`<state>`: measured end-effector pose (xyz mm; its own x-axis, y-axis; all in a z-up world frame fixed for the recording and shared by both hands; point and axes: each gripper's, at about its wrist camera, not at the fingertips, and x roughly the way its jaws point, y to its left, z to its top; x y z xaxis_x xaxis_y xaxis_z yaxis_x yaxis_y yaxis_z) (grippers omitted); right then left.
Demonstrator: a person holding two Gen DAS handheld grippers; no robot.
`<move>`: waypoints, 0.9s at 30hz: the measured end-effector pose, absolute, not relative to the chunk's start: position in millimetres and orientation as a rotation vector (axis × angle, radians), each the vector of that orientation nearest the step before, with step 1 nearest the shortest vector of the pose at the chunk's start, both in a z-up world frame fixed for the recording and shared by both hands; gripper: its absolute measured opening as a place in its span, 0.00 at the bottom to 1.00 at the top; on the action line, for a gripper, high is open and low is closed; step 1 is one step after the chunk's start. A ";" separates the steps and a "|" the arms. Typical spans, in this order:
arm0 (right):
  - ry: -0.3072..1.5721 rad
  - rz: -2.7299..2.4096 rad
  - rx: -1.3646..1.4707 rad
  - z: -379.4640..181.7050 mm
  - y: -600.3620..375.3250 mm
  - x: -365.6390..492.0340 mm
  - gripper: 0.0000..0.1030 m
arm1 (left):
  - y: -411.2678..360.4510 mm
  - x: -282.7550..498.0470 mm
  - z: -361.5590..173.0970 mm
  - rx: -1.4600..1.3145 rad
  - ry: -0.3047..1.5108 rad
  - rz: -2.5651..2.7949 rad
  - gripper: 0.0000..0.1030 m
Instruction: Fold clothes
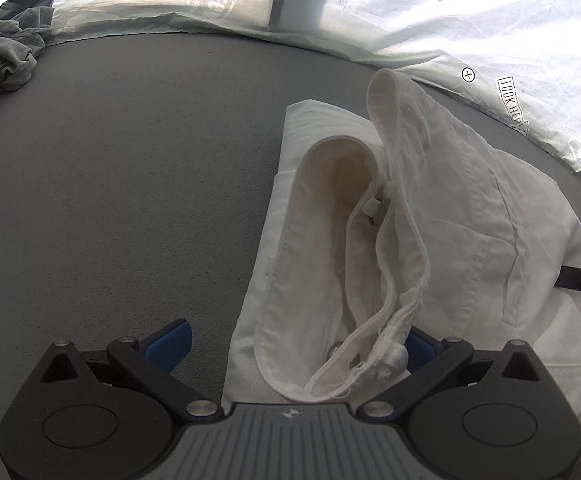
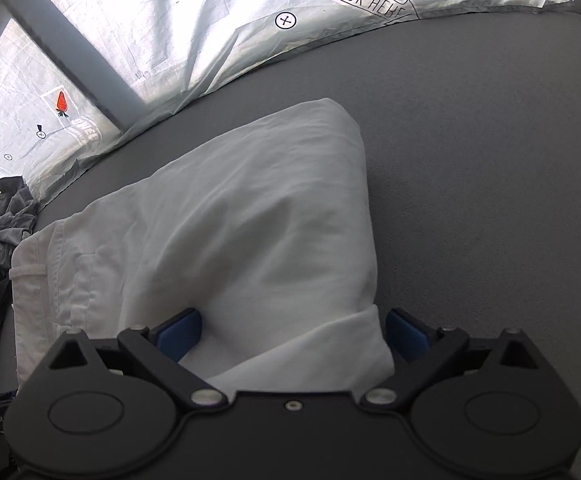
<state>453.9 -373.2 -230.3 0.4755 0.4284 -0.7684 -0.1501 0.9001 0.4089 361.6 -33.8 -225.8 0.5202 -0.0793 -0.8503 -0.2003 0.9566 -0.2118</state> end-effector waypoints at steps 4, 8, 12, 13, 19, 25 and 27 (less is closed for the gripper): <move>1.010 0.436 0.377 -231.3 -380.6 449.3 0.65 | -31.5 353.3 -228.0 -0.394 0.982 0.001 0.72; 0.976 0.461 0.355 -220.6 -375.1 440.9 0.34 | -44.5 342.6 -218.7 -0.364 0.920 -0.018 0.48; 0.910 0.477 0.346 -201.1 -371.4 429.9 0.18 | -52.8 336.7 -199.2 -0.358 0.861 -0.012 0.31; 0.896 0.480 0.365 -194.7 -373.7 428.0 0.17 | -54.8 334.9 -193.6 -0.368 0.841 -0.013 0.29; 0.799 0.474 0.418 -154.3 -403.9 421.5 0.15 | -104.9 327.9 -149.1 -0.305 0.722 -0.117 0.27; 0.691 0.422 0.386 -108.3 -460.9 420.8 0.15 | -181.7 345.5 -103.9 -0.291 0.636 -0.243 0.27; 0.656 0.409 0.354 -95.4 -480.7 419.0 0.15 | -213.5 358.0 -86.4 -0.265 0.621 -0.295 0.27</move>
